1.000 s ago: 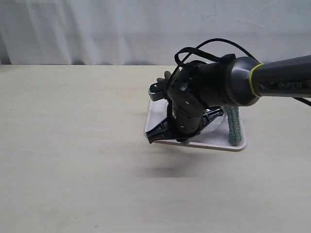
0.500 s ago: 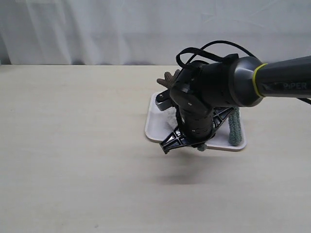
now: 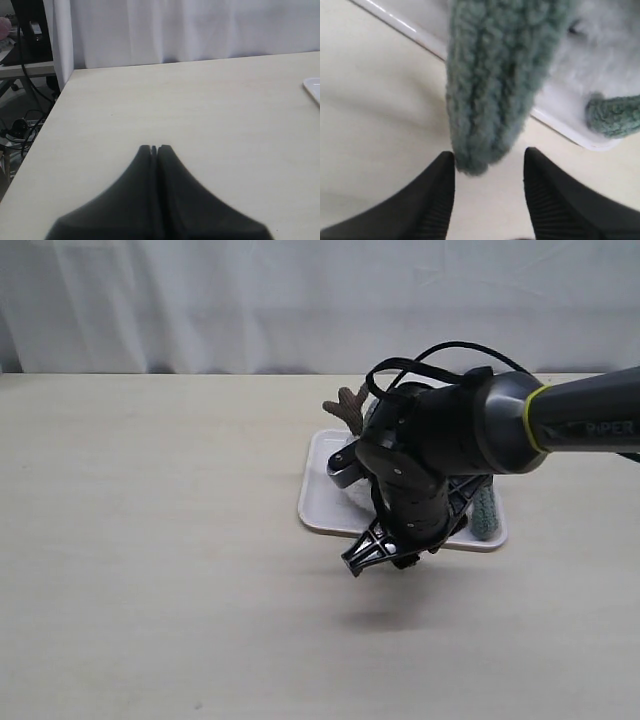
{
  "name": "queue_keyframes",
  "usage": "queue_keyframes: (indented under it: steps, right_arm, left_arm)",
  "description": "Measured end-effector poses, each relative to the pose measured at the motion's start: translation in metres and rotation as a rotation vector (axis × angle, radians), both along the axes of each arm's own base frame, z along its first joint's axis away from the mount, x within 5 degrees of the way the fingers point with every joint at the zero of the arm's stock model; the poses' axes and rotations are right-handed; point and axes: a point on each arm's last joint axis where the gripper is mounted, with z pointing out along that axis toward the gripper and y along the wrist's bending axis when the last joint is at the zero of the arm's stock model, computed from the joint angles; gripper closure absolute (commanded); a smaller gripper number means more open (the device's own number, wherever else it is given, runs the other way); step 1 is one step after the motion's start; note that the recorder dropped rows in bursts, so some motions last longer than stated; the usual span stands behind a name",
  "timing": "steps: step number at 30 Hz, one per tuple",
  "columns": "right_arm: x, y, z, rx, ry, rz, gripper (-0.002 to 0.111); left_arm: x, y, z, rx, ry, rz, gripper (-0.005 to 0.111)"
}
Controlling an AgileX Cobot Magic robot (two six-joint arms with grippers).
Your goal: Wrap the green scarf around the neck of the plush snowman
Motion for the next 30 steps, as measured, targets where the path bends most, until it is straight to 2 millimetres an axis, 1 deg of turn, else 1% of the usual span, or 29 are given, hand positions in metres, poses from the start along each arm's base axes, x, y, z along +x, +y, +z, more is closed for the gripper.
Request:
queue_keyframes:
  steps: [1, 4, 7, 10, 12, 13, 15, 17, 18, 21, 22, 24, 27, 30]
  right_arm:
    - [-0.001, 0.0, 0.002, 0.006, 0.002, 0.001, 0.062]
    - [-0.004, 0.0, 0.018, 0.041, -0.006, 0.01, 0.062]
    - [-0.01, -0.001, 0.043, 0.104, -0.036, 0.022, 0.062]
    - [-0.014, 0.0, 0.076, 0.19, -0.092, 0.023, 0.062]
    - [-0.016, 0.001, 0.103, 0.27, -0.144, 0.011, 0.063]
    - [-0.017, 0.003, 0.118, 0.309, -0.174, 0.008, 0.064]
    - [-0.015, 0.005, 0.143, 0.366, -0.227, 0.006, 0.071]
    - [-0.009, 0.008, 0.167, 0.39, -0.272, -0.001, 0.079]
    - [-0.006, 0.009, 0.176, 0.384, -0.285, -0.006, 0.081]
    - [0.01, 0.014, 0.198, 0.319, -0.307, -0.039, 0.083]
    - [0.017, 0.017, 0.2, 0.301, -0.315, -0.046, 0.083]
    - [0.03, 0.024, 0.199, 0.285, -0.32, -0.049, 0.083]
    - [0.048, 0.038, 0.182, 0.269, -0.288, -0.038, 0.083]
    - [0.062, 0.048, 0.161, 0.238, -0.269, -0.039, 0.086]
  left_arm:
    - [0.0, 0.0, 0.0, 0.0, 0.0, 0.0, 0.107]
    - [0.0, 0.0, 0.0, 0.0, 0.0, 0.0, 0.107]
    - [0.0, 0.0, 0.0, 0.0, 0.0, 0.0, 0.107]
    - [0.0, 0.0, 0.0, 0.0, 0.0, 0.0, 0.107]
    - [0.0, 0.0, 0.0, 0.0, 0.0, 0.0, 0.107]
    - [0.0, 0.0, 0.0, 0.0, 0.0, 0.0, 0.107]
    - [0.0, 0.0, 0.0, 0.0, 0.0, 0.0, 0.107]
    - [0.0, 0.0, 0.0, 0.0, 0.0, 0.0, 0.107]
    - [0.0, 0.0, 0.0, 0.0, 0.0, 0.0, 0.107]
    - [0.0, 0.0, 0.0, 0.0, 0.0, 0.0, 0.107]
    - [0.0, 0.0, 0.0, 0.0, 0.0, 0.0, 0.107]
    - [0.0, 0.0, 0.0, 0.0, 0.0, 0.0, 0.107]
    - [0.0, 0.0, 0.0, 0.0, 0.0, 0.0, 0.107]
    - [0.0, 0.0, 0.0, 0.0, 0.0, 0.0, 0.107]
